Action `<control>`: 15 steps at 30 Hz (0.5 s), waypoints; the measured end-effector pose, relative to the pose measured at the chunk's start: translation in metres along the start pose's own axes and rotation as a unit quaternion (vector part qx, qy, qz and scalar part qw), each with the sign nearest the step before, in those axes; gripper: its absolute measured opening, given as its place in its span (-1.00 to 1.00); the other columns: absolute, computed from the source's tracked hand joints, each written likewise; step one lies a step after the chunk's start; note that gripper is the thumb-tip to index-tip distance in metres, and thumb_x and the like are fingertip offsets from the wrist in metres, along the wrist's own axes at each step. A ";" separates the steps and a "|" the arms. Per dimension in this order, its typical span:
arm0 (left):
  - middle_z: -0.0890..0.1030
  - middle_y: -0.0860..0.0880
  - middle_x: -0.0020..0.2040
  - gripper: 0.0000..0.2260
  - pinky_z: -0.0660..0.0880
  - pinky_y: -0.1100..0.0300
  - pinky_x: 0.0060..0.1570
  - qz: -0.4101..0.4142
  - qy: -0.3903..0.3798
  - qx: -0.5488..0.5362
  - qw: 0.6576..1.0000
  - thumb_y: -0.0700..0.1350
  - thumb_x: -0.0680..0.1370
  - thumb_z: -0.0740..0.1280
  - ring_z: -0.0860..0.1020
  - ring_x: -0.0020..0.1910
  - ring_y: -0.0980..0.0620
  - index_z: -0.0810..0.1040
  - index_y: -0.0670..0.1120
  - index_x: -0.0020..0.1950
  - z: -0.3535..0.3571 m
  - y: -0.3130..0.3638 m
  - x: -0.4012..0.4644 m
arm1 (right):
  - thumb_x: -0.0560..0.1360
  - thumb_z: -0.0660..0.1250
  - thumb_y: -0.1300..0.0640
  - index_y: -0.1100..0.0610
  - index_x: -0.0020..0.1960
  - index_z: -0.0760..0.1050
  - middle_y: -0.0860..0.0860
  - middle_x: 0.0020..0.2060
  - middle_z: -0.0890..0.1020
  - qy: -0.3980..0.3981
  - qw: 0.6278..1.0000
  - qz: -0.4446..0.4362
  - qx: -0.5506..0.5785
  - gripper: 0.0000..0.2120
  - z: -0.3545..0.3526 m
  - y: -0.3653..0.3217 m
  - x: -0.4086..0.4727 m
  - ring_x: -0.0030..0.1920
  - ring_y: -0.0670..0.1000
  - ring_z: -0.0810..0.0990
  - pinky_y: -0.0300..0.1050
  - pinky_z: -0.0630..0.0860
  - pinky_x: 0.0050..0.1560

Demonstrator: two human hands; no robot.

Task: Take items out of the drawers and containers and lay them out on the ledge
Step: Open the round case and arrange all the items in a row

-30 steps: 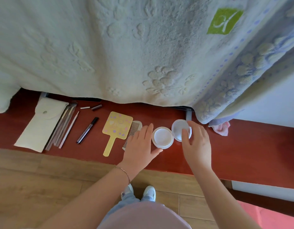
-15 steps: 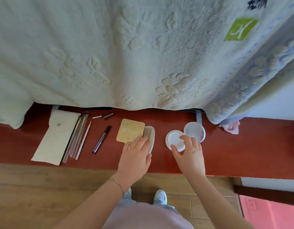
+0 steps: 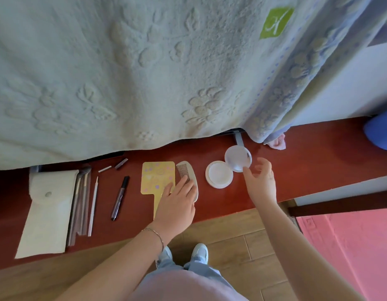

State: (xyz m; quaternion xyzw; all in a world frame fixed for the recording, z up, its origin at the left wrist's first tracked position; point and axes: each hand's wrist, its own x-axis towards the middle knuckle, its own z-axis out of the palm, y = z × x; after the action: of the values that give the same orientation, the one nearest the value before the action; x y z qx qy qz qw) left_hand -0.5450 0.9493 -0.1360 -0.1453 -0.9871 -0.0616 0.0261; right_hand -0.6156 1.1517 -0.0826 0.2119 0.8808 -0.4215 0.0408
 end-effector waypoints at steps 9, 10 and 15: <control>0.56 -0.04 0.23 -0.51 0.45 -0.05 0.15 -0.041 0.004 -0.017 0.999 0.03 0.33 0.47 0.51 0.24 -0.03 0.54 -0.10 0.21 0.004 0.008 0.020 | 0.57 0.10 0.12 0.04 0.38 0.33 0.03 0.21 0.53 -0.068 0.997 -0.014 -0.016 -0.62 -0.004 -0.006 0.025 0.02 -0.03 0.43 -0.13 0.32 -0.02; 0.56 -0.05 0.23 -0.46 0.45 -0.04 0.16 -0.051 0.006 -0.018 0.999 0.07 0.32 0.48 0.51 0.24 -0.04 0.53 -0.12 0.23 0.004 0.011 0.023 | 0.57 0.09 0.13 0.04 0.36 0.35 0.03 0.18 0.54 -0.067 0.997 -0.019 -0.021 -0.63 -0.004 -0.005 0.026 -0.01 -0.03 0.43 -0.14 0.32 -0.04; 0.57 -0.10 0.21 -0.26 0.47 -0.02 0.11 -0.091 -0.006 -0.017 0.996 0.25 0.24 0.48 0.50 0.25 -0.09 0.49 -0.17 0.27 0.004 0.027 0.049 | 0.55 0.16 0.15 0.06 0.27 0.44 -0.01 0.02 0.58 -0.053 0.998 -0.030 -0.030 -0.70 -0.008 -0.002 0.030 -0.07 -0.03 0.47 -0.17 0.34 -0.08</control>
State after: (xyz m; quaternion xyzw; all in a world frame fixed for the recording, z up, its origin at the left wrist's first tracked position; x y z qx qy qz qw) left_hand -0.5838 0.9890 -0.1331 -0.0561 -0.9952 -0.0799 0.0121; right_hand -0.6425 1.1662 -0.0835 0.1612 0.8958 -0.4063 0.0806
